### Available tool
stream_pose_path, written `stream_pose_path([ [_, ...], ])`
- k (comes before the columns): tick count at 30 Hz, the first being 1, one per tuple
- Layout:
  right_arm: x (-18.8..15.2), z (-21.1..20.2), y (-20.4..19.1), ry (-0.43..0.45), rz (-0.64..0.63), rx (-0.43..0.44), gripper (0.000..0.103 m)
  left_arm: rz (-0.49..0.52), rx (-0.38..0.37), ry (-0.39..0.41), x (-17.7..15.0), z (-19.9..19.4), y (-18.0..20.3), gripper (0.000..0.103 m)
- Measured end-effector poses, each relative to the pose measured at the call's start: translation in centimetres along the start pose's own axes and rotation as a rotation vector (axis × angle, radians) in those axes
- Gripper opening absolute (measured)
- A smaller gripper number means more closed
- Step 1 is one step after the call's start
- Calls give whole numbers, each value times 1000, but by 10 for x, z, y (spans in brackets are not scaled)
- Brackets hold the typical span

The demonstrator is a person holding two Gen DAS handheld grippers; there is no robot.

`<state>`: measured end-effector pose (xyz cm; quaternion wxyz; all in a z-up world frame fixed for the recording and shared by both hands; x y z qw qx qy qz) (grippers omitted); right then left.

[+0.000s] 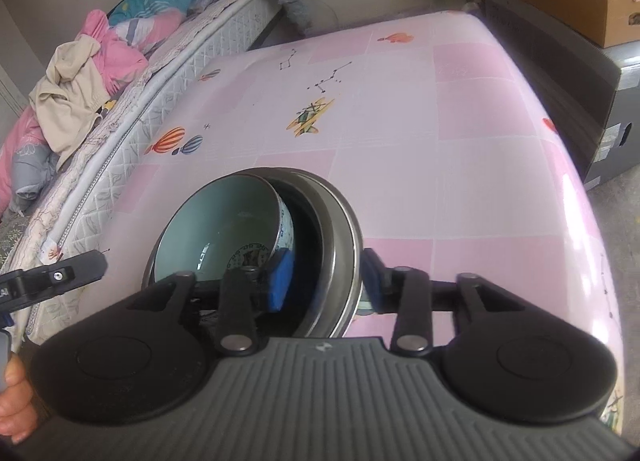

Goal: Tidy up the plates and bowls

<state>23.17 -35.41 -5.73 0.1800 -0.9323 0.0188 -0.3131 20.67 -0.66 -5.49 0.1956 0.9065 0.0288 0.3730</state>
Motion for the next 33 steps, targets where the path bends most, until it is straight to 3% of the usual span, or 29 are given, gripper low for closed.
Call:
stream_pose_path([
  [5, -10, -37, -1, 87, 26, 16, 74, 34, 24, 59, -2, -29, -4, 93],
  [10, -31, -84, -16, 172, 7, 54, 88, 91, 95, 59, -12, -45, -12, 102],
  [13, -47, -101, -28, 190, -18, 57, 101, 101, 138, 54, -23, -50, -19, 103],
  [24, -97, -139, -69, 182, -78, 54, 102, 141, 380, 4, -52, -59, -26, 103],
  [33, -104, -155, -78, 217, -143, -83, 102, 190, 442, -12, -50, -61, -11, 103],
])
Point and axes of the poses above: each gripper's, at about its wrist camera, not at the fingertips, and z roughly the way its jaws point, y to its right, x to its top, the point moved 4 cm from there along z, roughly the way its jaws point, and after that the axes turned 1 degree about x, right-handed, at the moved point
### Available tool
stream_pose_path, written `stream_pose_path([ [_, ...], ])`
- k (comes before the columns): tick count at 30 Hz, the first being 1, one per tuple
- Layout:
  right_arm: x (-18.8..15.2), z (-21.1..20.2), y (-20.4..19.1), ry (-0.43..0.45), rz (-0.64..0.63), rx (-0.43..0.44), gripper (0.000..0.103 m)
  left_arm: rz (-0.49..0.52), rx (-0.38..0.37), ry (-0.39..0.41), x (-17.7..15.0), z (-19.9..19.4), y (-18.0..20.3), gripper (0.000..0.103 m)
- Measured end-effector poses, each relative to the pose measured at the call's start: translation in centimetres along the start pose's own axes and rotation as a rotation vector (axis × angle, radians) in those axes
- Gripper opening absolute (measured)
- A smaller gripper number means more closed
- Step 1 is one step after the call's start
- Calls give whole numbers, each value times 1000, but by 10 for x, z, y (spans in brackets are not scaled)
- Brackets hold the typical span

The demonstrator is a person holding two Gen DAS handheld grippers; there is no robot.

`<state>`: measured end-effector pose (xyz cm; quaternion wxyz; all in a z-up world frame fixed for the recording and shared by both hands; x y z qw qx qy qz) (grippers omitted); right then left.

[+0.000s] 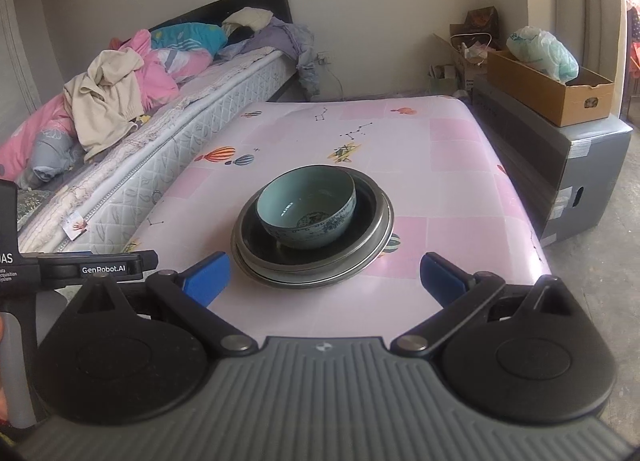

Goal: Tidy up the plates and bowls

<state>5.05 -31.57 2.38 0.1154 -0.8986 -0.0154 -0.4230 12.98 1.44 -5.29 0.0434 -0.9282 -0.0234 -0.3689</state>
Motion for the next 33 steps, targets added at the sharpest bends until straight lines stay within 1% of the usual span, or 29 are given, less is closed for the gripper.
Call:
stream_pose_path([
  [2, -3, 2, 2, -12, 10, -33, 102, 56, 3, -25, 1, 2, 7, 103],
  [3, -5, 5, 4, -18, 15, -47, 102, 59, 9, -28, 1, 1, 8, 103],
  [5, -8, 9, 7, -27, 20, -68, 102, 53, 16, -23, -1, -1, 11, 103],
  [9, -13, 22, 11, -71, 24, -108, 102, 30, -28, -48, -2, -4, 14, 103],
  [12, -14, 30, 11, -96, 46, -96, 102, 37, -29, -58, -3, -5, 16, 103],
  [22, -12, 43, 10, -134, 87, -67, 102, 56, -23, -68, -3, -10, 25, 103],
  [33, -13, 50, 4, -165, 89, -47, 102, 63, -28, -85, -4, -12, 28, 103],
])
Point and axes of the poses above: each gripper's, at about its wrist camera, not at the fingertips, and z roughly the way its jaws point, y to its right, x to its top, the point moved 4 cm from there along z, roughly the way its jaws point, and after that the axes turned 1 degree about x, right-handed, at the moved point
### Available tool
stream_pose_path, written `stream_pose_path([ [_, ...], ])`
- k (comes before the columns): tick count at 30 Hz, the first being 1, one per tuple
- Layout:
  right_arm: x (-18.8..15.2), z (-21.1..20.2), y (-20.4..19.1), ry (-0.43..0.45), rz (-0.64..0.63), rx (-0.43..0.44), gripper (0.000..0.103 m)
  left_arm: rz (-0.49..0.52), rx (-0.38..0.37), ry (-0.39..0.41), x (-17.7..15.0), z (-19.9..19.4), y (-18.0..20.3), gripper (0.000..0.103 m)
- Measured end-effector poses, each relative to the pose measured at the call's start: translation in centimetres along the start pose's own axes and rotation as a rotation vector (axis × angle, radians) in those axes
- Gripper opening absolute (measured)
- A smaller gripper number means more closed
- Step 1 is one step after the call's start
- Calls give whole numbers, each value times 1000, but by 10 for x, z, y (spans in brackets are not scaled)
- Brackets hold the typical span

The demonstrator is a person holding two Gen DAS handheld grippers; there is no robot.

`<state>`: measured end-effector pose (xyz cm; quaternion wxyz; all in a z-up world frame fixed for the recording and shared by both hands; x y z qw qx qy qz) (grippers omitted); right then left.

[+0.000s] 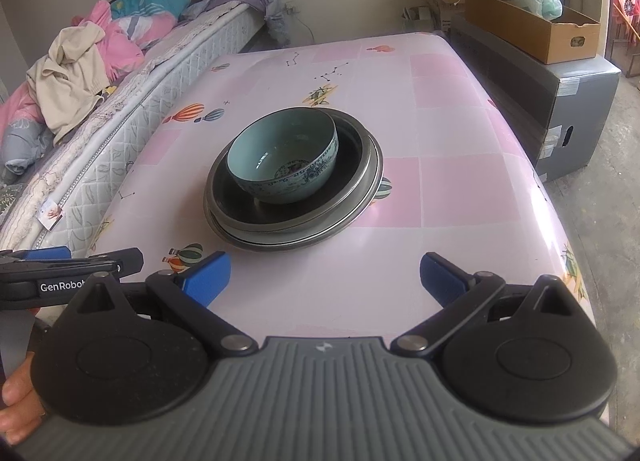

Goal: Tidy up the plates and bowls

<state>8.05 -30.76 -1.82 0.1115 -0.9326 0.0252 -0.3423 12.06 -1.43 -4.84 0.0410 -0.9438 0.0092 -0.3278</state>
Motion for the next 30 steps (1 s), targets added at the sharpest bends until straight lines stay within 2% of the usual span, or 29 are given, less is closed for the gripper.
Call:
stream_pose_path([
  [30, 2, 0, -3, -24, -13, 7, 102, 0, -8, -5, 0, 0, 4, 103],
])
Point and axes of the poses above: each gripper's, at about its wrist camera, not at the fingertips, and z roughly the way its jaws point, y to its right, x to its top, the point moved 4 cm from there along z, roughly the way its jaws point, and after that the axes turned 1 degree about x, right-handed, at the moved point
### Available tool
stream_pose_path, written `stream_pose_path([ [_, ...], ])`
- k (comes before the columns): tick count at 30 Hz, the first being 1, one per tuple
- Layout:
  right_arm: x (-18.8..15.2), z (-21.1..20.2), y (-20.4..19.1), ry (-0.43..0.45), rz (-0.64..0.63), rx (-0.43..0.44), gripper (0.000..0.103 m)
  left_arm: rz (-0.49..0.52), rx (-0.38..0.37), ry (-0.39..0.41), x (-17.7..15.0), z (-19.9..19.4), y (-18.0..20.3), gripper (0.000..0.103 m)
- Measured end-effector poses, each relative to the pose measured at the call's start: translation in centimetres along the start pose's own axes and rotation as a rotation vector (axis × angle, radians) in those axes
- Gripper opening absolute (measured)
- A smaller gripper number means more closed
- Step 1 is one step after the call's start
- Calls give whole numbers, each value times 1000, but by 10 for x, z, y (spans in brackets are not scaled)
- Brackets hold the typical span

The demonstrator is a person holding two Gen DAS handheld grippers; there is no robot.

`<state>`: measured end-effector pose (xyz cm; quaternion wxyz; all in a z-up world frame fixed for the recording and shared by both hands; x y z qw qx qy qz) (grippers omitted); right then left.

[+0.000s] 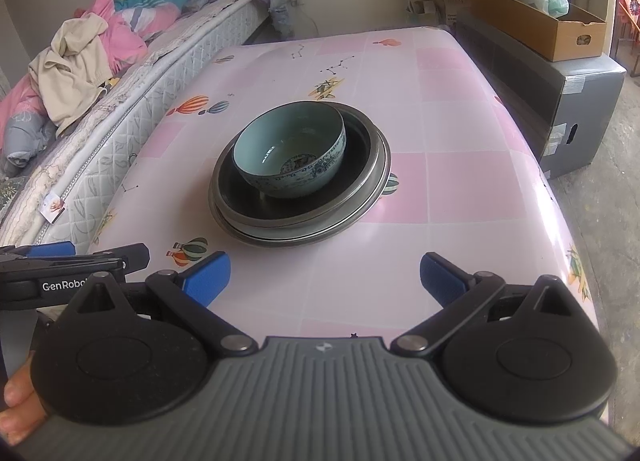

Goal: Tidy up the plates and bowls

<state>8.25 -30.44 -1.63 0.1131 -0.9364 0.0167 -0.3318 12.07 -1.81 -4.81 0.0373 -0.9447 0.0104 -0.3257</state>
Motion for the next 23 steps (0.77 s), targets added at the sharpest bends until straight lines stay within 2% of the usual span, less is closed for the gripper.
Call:
stream_pose_path([
  [23, 0, 2, -2, -13, -9, 3, 102, -9, -2, -8, -1, 2, -2, 103],
])
Point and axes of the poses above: each gripper's, at about its wrist camera, not at the fingertips, and z roughly the way its jaws point, y to its right, x to its top, the point moved 4 cm from there along z, roughly the way its jaws point, and after that the axes turned 1 degree about x, right-handed, at the moved point
